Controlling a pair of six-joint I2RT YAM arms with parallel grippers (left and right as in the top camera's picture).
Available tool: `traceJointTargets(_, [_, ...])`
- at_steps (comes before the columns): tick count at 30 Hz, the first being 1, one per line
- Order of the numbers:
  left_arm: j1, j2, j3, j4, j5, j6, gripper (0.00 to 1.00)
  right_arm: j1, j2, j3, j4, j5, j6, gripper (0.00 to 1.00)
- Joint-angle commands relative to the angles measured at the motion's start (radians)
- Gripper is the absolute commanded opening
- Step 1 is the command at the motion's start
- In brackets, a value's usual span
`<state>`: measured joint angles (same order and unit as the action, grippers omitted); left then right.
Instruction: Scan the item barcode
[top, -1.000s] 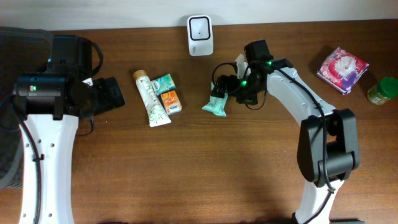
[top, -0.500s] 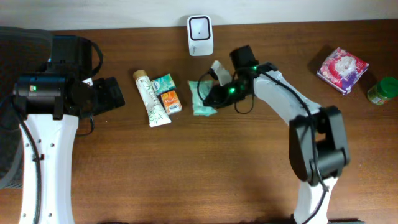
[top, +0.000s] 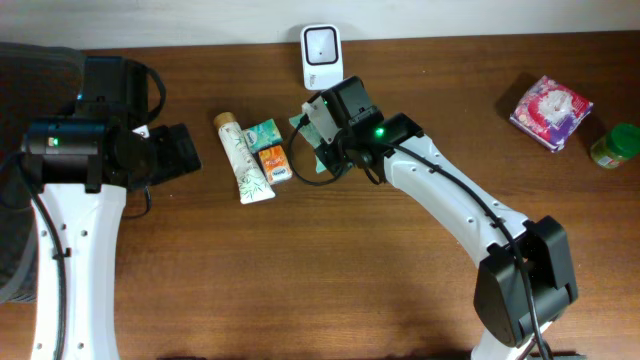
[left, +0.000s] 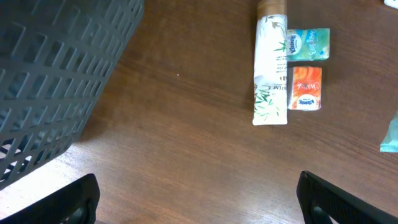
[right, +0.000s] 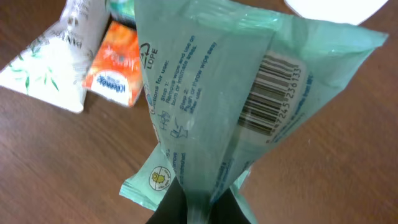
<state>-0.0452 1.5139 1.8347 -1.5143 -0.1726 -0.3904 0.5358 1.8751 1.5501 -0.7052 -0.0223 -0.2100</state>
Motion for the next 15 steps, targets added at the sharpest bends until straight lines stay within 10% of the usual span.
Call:
traceJointTargets(1, [0.003, -0.012, 0.005, 0.002, -0.005, -0.013, 0.99, 0.001, 0.025, 0.004, -0.094, 0.012, 0.004, 0.04])
traceJointTargets(5, [0.003, -0.012, 0.005, 0.002, -0.005, -0.013, 0.99, 0.000, 0.108, 0.004, -0.178, 0.040, -0.021, 0.16])
traceJointTargets(6, [0.003, -0.012, 0.005, 0.002, -0.005, -0.013, 0.99, -0.003, 0.108, 0.004, -0.176, 0.055, 0.026, 0.74])
traceJointTargets(9, [0.003, -0.012, 0.005, 0.002, -0.005, -0.013, 0.99, -0.073, 0.093, 0.100, -0.264, 0.055, 0.359, 0.99])
traceJointTargets(15, [0.003, -0.012, 0.005, 0.002, -0.005, -0.013, 0.99, -0.262, 0.092, 0.187, -0.416, -0.517, 0.597, 0.99])
